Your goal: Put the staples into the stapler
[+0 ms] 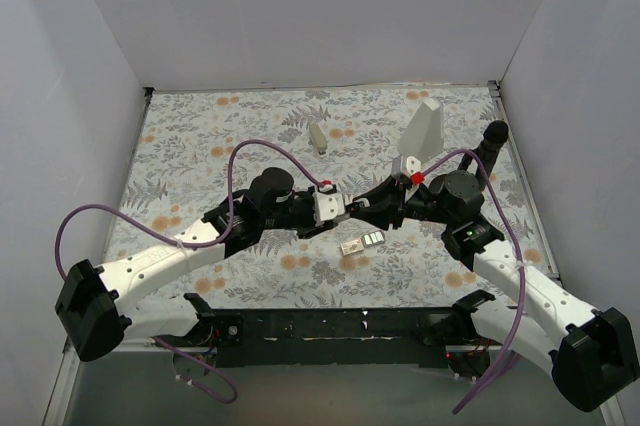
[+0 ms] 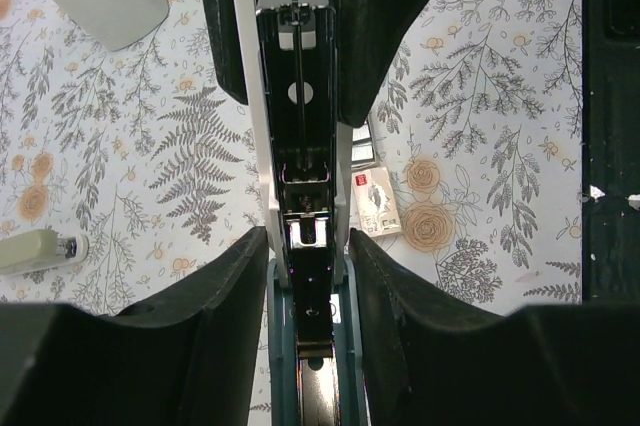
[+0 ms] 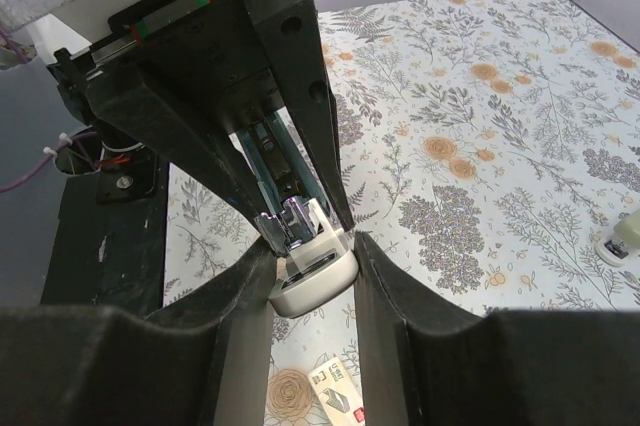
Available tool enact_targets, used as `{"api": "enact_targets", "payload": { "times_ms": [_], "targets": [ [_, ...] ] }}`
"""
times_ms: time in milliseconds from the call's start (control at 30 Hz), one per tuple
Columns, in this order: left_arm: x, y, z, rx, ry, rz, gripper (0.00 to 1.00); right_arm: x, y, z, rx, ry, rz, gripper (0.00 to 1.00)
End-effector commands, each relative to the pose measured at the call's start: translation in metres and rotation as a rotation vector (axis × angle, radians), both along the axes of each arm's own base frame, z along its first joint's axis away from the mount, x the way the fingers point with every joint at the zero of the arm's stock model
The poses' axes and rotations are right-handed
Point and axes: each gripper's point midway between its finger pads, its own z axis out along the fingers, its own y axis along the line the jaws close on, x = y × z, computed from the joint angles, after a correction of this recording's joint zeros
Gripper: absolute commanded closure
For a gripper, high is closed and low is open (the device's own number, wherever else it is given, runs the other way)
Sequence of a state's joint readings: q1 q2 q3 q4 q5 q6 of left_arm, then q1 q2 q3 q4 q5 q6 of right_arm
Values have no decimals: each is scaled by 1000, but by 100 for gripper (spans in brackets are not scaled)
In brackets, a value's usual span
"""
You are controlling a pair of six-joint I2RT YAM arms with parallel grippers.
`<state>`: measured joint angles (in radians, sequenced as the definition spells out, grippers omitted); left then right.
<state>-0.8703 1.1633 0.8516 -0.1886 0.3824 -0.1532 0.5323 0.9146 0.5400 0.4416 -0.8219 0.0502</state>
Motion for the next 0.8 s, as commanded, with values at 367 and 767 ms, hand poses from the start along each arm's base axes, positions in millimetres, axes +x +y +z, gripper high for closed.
{"api": "enact_targets", "payload": {
  "times_ms": [367, 767],
  "targets": [
    [-9, -5, 19, -89, -28, -50, 68, -6, 4, 19, 63, -64, 52, 99],
    [-1, 10, 8, -7, -23, 32, 100, 7, 7, -27, -11, 36, 16, 99]
  ]
}}
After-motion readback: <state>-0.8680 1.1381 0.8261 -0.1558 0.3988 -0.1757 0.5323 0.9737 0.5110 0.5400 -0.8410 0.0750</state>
